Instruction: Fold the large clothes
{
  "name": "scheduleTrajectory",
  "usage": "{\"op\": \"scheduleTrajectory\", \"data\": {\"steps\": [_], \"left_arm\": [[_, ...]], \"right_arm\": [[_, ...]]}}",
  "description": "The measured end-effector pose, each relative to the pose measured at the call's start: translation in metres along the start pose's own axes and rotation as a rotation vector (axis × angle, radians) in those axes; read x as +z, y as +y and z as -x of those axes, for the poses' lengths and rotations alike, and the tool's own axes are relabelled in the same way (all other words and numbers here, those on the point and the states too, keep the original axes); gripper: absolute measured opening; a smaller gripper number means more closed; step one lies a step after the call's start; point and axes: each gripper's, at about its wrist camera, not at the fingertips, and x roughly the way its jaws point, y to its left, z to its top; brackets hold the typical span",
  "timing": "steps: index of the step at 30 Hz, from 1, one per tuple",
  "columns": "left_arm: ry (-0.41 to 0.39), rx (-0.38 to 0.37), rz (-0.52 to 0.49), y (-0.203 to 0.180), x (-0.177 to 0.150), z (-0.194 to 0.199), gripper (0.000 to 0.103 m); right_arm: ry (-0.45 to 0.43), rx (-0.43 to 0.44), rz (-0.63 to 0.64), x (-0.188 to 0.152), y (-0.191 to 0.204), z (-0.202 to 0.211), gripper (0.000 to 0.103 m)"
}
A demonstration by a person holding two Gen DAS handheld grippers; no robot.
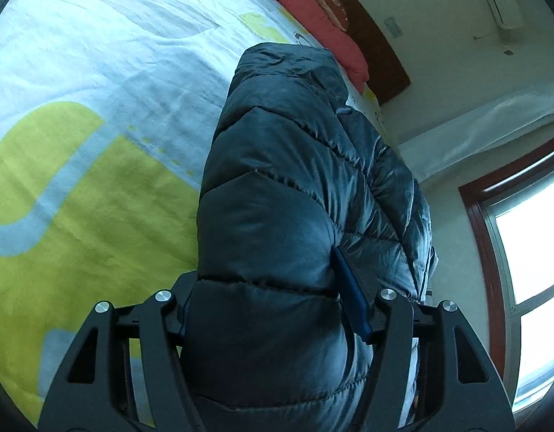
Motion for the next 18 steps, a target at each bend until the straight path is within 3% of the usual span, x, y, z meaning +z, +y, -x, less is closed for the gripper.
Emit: {"op": "scheduleTrajectory", "data": {"steps": [9, 18], "left_arm": [[0.012, -0.013, -0.004, -0.003, 0.003, -0.003, 0.065], [0.019, 0.004, -0.057, -0.006, -0.001, 0.014, 0.080]], "right_arm": [[0.018, -0.011, -0.010, 0.003, -0.001, 0.001, 0.039], [0.045, -0.106, 0.025, 0.000, 0.006, 0.016, 0.069]]}}
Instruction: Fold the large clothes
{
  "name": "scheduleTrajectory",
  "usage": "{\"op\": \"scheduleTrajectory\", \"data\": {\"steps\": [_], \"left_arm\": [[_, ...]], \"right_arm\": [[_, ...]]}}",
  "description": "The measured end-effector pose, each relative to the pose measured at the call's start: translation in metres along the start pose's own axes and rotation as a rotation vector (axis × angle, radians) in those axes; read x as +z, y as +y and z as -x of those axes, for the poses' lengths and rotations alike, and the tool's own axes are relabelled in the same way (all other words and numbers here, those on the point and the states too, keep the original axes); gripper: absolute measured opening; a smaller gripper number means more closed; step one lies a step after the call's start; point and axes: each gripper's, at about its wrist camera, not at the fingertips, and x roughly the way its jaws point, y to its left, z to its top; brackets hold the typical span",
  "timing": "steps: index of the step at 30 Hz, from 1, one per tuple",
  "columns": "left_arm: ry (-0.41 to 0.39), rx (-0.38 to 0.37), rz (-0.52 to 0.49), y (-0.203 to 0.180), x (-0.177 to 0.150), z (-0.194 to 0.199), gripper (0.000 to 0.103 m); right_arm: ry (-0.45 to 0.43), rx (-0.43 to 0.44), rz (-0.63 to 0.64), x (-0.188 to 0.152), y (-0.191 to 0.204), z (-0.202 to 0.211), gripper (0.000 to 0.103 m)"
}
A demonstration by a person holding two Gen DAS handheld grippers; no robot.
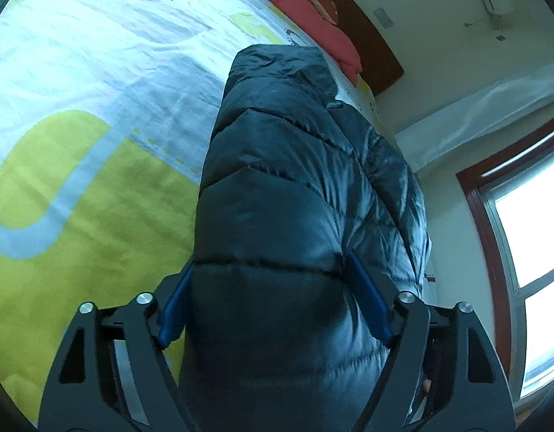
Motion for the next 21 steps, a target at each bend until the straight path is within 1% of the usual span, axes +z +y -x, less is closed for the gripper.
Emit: {"op": "scheduleTrajectory", "data": {"steps": [1, 5, 9, 12, 14, 15, 17, 20, 21], "left_arm": [[0.002, -0.004, -0.006, 0.000, -0.003, 0.005, 0.081], [-0.001, -0.029, -0.026, 0.002, -0.022, 0.026, 0.085], [0.006, -0.077, -0.009, 0.010, -0.045, 0.043, 0.087], [0.001, -0.086, -0.003, 0.016, -0.064, 0.052, 0.089], [0.007, -0.093, 0.002, 0.019, -0.073, 0.054, 0.091], [0.009, -0.095, 0.008, 0.020, -0.079, 0.054, 0.092], [0.005, -0.098, 0.015, 0.023, -0.086, 0.054, 0.092], [0.003, -0.114, 0.040, 0.026, -0.091, 0.052, 0.092], [-0.003, -0.111, 0.044, 0.025, -0.092, 0.053, 0.087]], "right_arm": [[0.006, -0.002, 0.003, -0.003, -0.001, 0.005, 0.072], [0.022, -0.004, 0.022, -0.019, -0.004, 0.024, 0.074], [0.024, 0.014, 0.012, -0.041, -0.011, 0.044, 0.076], [0.022, 0.054, -0.011, -0.058, -0.017, 0.056, 0.078], [0.013, 0.051, 0.005, -0.069, -0.016, 0.064, 0.078], [0.016, 0.044, 0.012, -0.074, -0.015, 0.065, 0.081], [0.018, 0.015, 0.053, -0.085, -0.011, 0.067, 0.082], [0.011, 0.023, 0.061, -0.096, -0.010, 0.067, 0.083], [0.009, 0.023, 0.062, -0.097, -0.008, 0.067, 0.083]]}}
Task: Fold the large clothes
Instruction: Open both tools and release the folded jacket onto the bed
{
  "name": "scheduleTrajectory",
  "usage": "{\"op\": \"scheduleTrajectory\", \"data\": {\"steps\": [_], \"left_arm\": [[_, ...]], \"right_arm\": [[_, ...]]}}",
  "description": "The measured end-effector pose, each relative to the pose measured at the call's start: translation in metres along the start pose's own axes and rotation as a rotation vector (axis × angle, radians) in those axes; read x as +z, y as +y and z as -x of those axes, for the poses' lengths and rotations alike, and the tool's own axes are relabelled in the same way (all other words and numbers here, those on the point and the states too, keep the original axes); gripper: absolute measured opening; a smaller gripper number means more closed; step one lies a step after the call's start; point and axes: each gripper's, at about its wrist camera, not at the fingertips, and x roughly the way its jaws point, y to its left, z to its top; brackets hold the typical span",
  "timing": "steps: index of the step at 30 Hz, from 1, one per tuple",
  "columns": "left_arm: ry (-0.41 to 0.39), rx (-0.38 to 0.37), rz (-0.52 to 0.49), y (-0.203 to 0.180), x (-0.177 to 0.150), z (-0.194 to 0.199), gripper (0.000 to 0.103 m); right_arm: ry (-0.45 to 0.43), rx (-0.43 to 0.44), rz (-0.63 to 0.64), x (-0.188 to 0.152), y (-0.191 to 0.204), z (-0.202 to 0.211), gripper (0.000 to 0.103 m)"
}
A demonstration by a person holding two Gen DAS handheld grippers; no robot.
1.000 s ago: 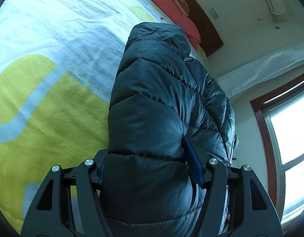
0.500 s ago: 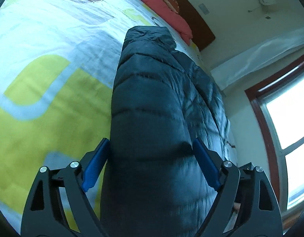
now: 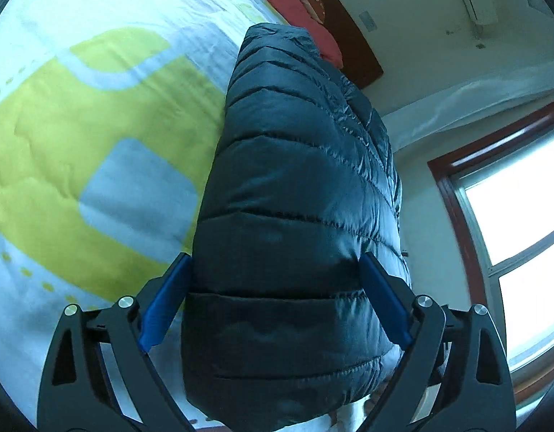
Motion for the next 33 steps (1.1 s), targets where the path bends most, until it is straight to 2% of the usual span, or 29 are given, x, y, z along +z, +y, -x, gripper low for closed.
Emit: {"op": "scheduleTrajectory", "data": {"steps": [1, 2, 3, 4, 5, 7, 12, 19, 24, 30, 33], "left_arm": [[-0.003, 0.009, 0.002, -0.002, -0.001, 0.001, 0.084], [-0.006, 0.013, 0.005, -0.004, -0.002, 0.003, 0.077], [-0.010, 0.015, 0.004, -0.005, -0.003, 0.005, 0.070], [-0.017, 0.023, -0.001, -0.008, -0.004, 0.008, 0.066], [-0.017, 0.027, -0.001, -0.010, -0.004, 0.010, 0.060], [-0.022, 0.030, 0.015, -0.013, -0.007, 0.018, 0.056], [-0.032, 0.057, -0.002, -0.015, -0.019, 0.022, 0.054], [-0.035, 0.078, -0.023, -0.014, -0.018, 0.016, 0.055], [-0.034, 0.111, -0.030, -0.016, -0.019, 0.016, 0.066], [-0.055, 0.165, -0.050, -0.016, -0.027, 0.029, 0.076], [-0.065, 0.200, -0.068, -0.019, -0.031, 0.036, 0.078]], "right_arm": [[0.000, 0.001, -0.005, -0.001, 0.001, 0.000, 0.079], [0.002, 0.005, -0.016, -0.001, 0.002, -0.001, 0.075], [0.001, 0.005, -0.026, -0.003, 0.003, 0.000, 0.062], [-0.002, 0.001, -0.024, -0.003, 0.006, 0.001, 0.054], [-0.005, 0.002, -0.019, -0.002, 0.009, 0.002, 0.050], [-0.005, 0.028, -0.019, -0.006, 0.014, 0.010, 0.041], [-0.004, 0.028, -0.043, -0.009, 0.004, 0.009, 0.040], [-0.005, 0.047, -0.078, -0.006, -0.002, 0.006, 0.040], [-0.023, 0.055, -0.115, -0.013, -0.009, 0.012, 0.053], [-0.029, 0.055, -0.137, -0.020, -0.011, 0.024, 0.055], [-0.032, 0.042, -0.136, -0.024, -0.011, 0.030, 0.055]]}}
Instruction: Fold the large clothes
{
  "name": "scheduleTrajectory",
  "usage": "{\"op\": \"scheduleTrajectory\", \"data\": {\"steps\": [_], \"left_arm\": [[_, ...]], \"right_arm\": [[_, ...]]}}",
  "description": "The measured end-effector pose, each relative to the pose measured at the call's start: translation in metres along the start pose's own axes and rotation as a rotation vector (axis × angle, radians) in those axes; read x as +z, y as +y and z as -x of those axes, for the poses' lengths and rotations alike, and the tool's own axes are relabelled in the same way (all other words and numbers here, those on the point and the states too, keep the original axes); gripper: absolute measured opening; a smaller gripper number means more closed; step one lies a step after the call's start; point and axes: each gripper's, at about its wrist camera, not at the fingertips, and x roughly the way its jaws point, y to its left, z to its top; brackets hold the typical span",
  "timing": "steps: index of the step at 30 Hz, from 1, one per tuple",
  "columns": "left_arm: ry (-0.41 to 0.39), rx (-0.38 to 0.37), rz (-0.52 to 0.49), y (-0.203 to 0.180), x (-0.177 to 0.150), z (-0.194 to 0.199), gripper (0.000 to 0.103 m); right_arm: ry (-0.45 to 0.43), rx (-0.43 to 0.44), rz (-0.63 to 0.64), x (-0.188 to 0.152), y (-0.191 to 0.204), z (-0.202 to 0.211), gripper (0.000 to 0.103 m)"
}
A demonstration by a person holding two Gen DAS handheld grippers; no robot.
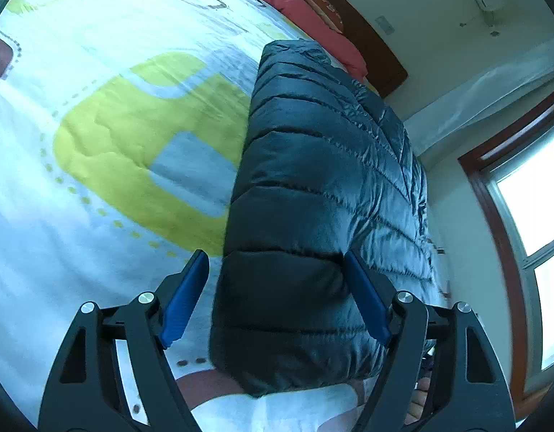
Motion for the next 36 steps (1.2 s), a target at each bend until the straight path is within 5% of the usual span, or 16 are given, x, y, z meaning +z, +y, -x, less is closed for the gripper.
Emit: {"op": "scheduleTrajectory", "data": {"steps": [13, 23, 25, 36], "left_arm": [[-0.054, 0.148, -0.103, -0.013, -0.024, 0.027, 0.083], [-0.156, 0.301, -0.193, -0.027, -0.048, 0.068, 0.089], [-0.181, 0.319, -0.215, -0.030, -0.052, 0.076, 0.091], [-0.295, 0.421, -0.298, -0.062, -0.073, 0.118, 0.098]], "right_arm": [[-0.040, -0.127, 0.024, -0.021, -0.001, 0.032, 0.055], [-0.122, -0.414, 0.309, -0.050, 0.059, 0.052, 0.056], [-0.132, -0.464, 0.371, -0.060, 0.071, 0.052, 0.065], [-0.169, -0.630, 0.640, -0.111, 0.125, 0.045, 0.073]]}}
